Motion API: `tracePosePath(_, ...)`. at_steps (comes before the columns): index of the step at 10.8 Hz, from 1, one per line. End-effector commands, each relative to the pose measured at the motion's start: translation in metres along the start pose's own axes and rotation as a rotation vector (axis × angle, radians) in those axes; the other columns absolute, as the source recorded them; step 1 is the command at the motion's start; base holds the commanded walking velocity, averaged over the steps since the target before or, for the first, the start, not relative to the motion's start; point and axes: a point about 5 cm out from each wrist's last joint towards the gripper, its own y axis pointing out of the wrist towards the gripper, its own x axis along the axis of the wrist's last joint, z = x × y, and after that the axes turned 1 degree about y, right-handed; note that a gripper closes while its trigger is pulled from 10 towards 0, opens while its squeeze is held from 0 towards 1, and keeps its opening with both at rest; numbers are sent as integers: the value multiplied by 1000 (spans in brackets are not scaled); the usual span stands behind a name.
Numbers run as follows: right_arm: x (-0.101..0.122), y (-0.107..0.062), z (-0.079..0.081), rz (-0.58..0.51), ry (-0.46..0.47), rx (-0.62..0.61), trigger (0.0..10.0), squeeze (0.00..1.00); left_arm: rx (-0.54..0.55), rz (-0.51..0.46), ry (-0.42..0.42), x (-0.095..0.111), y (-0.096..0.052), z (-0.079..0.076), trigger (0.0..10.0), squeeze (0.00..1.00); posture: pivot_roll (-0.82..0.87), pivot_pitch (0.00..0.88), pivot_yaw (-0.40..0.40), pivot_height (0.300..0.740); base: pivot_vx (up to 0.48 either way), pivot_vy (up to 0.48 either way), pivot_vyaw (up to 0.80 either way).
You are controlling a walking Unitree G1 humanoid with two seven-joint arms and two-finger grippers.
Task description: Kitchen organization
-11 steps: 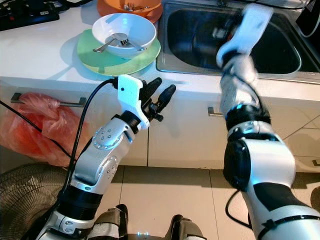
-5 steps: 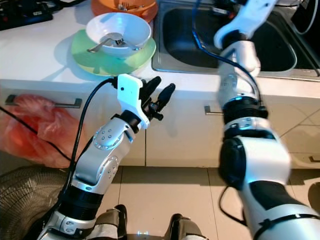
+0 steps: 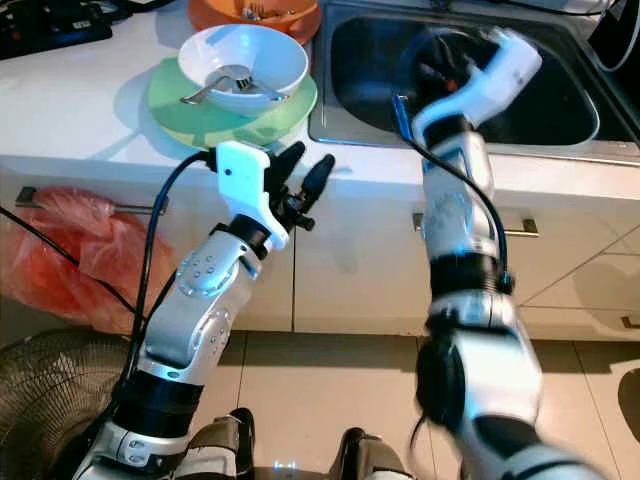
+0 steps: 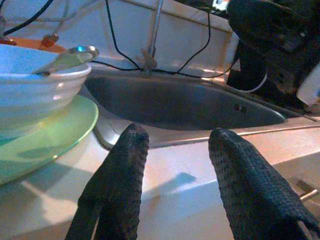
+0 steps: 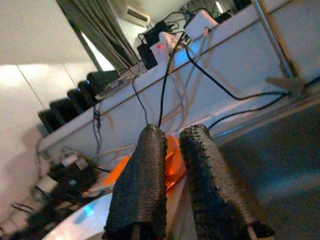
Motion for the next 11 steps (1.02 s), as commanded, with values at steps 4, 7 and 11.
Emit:
tracePosePath(4,-18,-44,11,81,216,82,10000,0,34,-64,50,5,-5,2,10000,0,194,215,-79,740,0,0,0)
tracePosePath(7,-31,-73,16,172,233,134,10000,0,113,-104,62,6,-10,14,10000,0,189,208,-73,740,0,0,0)
tracePosePath(11,-27,-87,-6,186,-148,-15,10000,0,137,-93,72,0,-18,19,10000,0,177,190,-59,740,0,0,0)
